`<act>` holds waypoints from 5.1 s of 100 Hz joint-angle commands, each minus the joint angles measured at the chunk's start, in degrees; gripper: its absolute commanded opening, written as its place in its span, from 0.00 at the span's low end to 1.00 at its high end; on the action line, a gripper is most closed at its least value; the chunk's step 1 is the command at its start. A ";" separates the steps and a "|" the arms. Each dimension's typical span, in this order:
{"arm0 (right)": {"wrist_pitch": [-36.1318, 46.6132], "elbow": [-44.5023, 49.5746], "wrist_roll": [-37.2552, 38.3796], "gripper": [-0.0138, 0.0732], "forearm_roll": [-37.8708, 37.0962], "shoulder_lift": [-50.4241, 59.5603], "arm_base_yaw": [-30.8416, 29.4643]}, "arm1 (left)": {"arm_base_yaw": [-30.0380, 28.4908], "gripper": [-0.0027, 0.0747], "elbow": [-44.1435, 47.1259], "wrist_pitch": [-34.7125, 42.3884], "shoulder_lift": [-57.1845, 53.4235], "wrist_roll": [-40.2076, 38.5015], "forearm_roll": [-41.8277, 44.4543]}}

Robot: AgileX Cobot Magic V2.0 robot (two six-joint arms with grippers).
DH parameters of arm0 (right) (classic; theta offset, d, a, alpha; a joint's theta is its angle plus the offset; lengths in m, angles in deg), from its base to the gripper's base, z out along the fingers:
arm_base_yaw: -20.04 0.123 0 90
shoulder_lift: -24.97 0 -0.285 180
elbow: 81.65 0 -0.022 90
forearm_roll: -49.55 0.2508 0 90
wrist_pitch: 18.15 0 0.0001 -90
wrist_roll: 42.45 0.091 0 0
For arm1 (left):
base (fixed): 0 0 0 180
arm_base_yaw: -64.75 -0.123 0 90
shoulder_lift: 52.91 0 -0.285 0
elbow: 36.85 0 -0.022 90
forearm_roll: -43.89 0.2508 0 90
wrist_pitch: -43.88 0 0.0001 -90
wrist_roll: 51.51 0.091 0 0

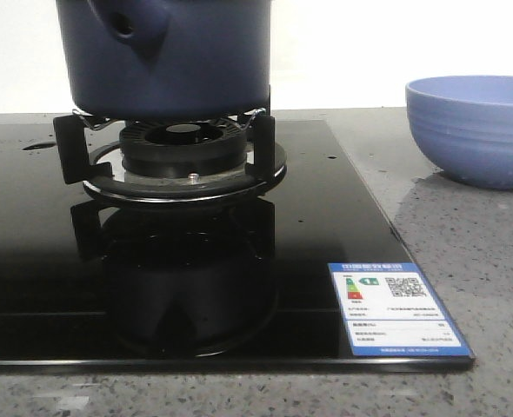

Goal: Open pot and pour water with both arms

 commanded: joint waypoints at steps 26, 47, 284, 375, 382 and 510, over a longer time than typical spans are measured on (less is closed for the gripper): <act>4.36 1.41 -0.12 0.11 -0.72 0.95 -0.45 | -0.20 0.01 1.99 3.97 -1.50 -0.44 -0.44; 4.36 1.41 -0.12 0.11 -0.72 0.95 -0.45 | -0.20 0.01 1.99 3.97 -1.50 -0.44 -0.44; -22.08 -40.58 -11.58 0.54 15.88 -30.61 5.33 | 12.89 0.31 -38.35 -20.93 27.37 24.09 -27.81; -18.58 -40.58 -11.58 0.63 15.88 -30.85 5.33 | 17.70 0.73 -66.49 -25.06 74.39 70.16 -67.64; -18.58 -40.58 -11.58 0.63 15.88 -30.85 5.33 | 17.70 0.73 -68.59 -27.84 76.36 70.16 -67.64; -19.97 -40.58 -11.71 0.63 15.99 -30.85 5.33 | 17.97 0.44 -70.76 -30.13 81.74 71.67 -66.08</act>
